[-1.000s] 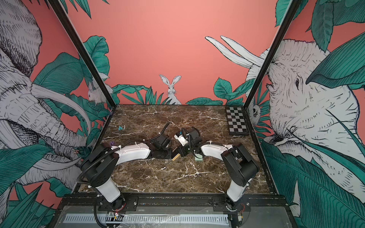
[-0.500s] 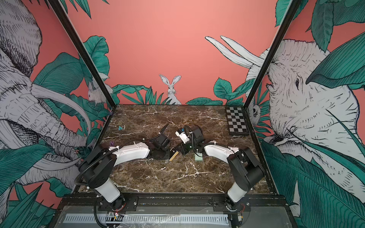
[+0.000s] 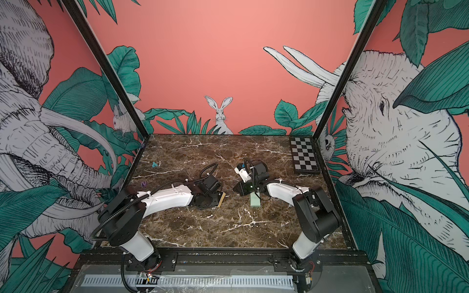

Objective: Take the rings out of the lift-off lid box
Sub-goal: Place the ring at the center of the board.

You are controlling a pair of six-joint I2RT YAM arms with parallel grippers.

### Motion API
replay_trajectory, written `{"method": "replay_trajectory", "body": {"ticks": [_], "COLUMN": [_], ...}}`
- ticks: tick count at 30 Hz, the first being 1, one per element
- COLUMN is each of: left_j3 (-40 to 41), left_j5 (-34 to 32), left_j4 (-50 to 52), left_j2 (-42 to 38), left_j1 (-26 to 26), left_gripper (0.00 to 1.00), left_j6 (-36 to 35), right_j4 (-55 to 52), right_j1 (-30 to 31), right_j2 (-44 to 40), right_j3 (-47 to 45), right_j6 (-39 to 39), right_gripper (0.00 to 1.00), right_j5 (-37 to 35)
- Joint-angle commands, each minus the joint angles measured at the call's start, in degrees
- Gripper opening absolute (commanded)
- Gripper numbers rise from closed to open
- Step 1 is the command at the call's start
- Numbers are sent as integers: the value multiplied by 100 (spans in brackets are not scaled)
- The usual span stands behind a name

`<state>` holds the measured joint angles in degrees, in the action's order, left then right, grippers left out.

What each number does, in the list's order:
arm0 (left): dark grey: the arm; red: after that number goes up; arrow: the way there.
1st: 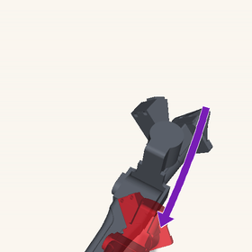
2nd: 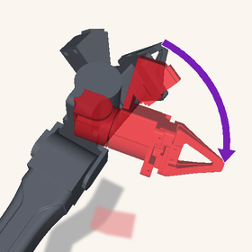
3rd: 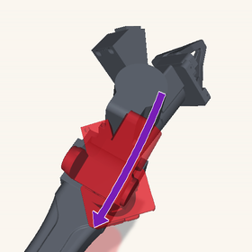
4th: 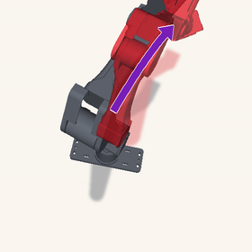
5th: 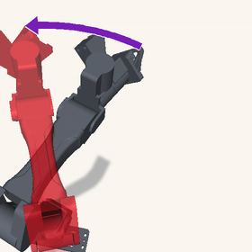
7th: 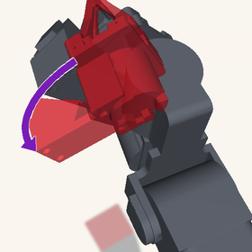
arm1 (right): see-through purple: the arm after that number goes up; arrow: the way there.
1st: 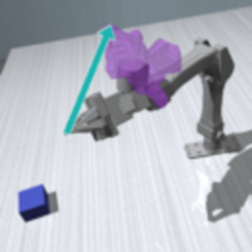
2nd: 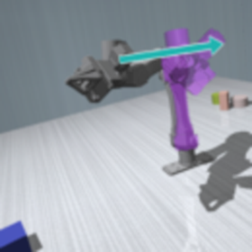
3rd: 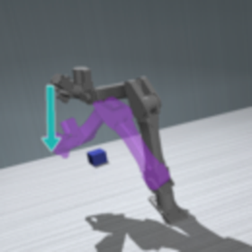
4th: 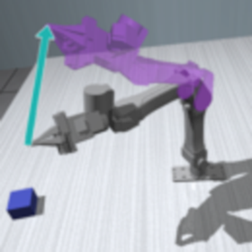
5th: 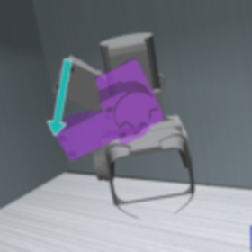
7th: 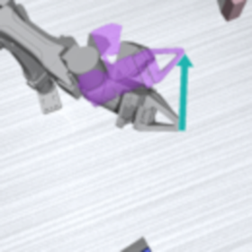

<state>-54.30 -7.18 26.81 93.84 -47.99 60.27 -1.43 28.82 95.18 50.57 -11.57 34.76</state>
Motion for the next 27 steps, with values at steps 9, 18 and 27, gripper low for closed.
{"method": "replay_trajectory", "body": {"ticks": [9, 18, 27], "left_j3": [-408, -496, -439], "left_j5": [-375, -284, -190], "left_j4": [659, 788, 703], "left_j2": [-40, 317, 471], "left_j1": [-29, -27, -27], "left_gripper": [12, 11, 11], "left_j6": [381, 163, 113], "right_j4": [1005, 1015, 905], "right_j1": [-34, -35, -36], "right_j2": [576, 671, 713], "right_j3": [-303, -174, -192], "right_j6": [-635, -696, -601], "right_gripper": [0, 0, 0], "right_j5": [-57, -224, -377]}}
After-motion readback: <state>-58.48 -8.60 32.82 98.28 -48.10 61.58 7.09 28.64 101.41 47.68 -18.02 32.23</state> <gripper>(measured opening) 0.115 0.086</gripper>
